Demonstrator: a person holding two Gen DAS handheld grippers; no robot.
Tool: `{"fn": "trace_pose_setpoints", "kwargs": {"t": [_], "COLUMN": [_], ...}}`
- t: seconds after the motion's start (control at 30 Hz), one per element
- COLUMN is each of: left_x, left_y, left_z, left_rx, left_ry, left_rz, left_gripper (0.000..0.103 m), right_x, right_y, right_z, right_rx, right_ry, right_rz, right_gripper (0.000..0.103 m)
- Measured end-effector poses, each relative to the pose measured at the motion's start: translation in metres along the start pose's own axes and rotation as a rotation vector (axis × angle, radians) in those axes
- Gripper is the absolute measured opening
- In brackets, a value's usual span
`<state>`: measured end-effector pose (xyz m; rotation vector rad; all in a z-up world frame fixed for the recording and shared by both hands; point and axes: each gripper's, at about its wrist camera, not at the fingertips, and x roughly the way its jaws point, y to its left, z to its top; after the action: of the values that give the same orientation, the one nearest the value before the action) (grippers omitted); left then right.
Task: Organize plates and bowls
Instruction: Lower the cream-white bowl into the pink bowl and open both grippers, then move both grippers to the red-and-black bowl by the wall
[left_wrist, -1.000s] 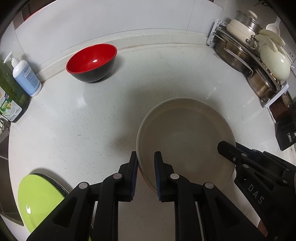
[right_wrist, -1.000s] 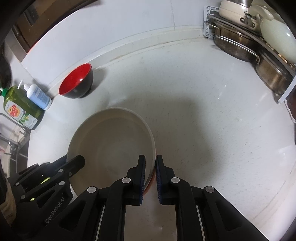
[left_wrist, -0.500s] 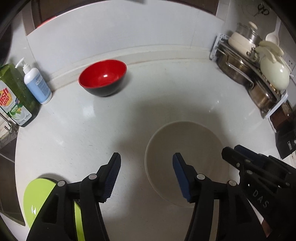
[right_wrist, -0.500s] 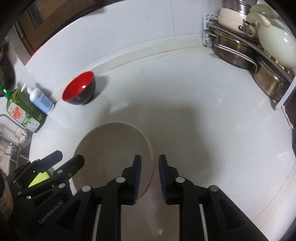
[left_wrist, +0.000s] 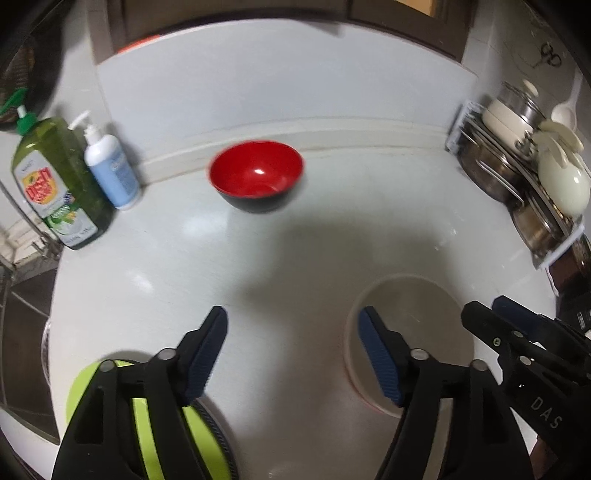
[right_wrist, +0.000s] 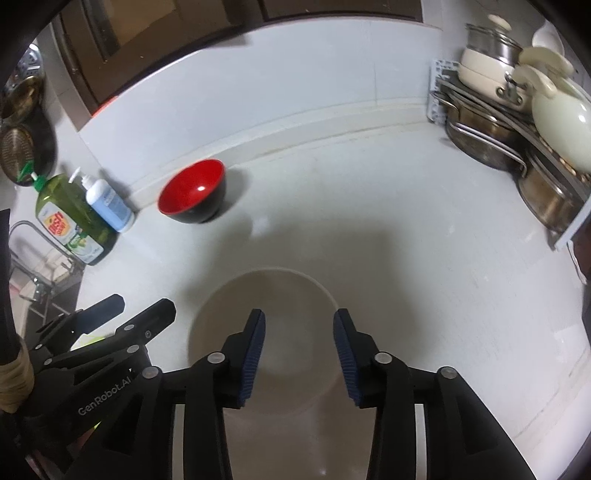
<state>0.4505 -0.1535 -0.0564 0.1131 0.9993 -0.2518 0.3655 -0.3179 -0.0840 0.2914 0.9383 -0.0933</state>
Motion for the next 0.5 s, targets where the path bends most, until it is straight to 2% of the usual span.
{"fn": "trace_pose_setpoints", "kwargs": {"t": [0.17,0.5], "left_x": [-0.009,-0.015], "left_y": [0.019,0.051], "left_z": [0.009,0.036], "left_rx": [-0.027,-0.036], "left_ry": [-0.047,-0.096], "left_rz": [0.046,0.108], "left_gripper": [0.085,0.091], "right_x": [-0.001,0.006], "right_y": [0.015,0.043], "right_z": [0.012,0.042], "right_rx": [-0.03,-0.079], "right_ry": [-0.021,-0.057], "right_rz": [0.004,0.048], "right_gripper": [0.047,0.047]}}
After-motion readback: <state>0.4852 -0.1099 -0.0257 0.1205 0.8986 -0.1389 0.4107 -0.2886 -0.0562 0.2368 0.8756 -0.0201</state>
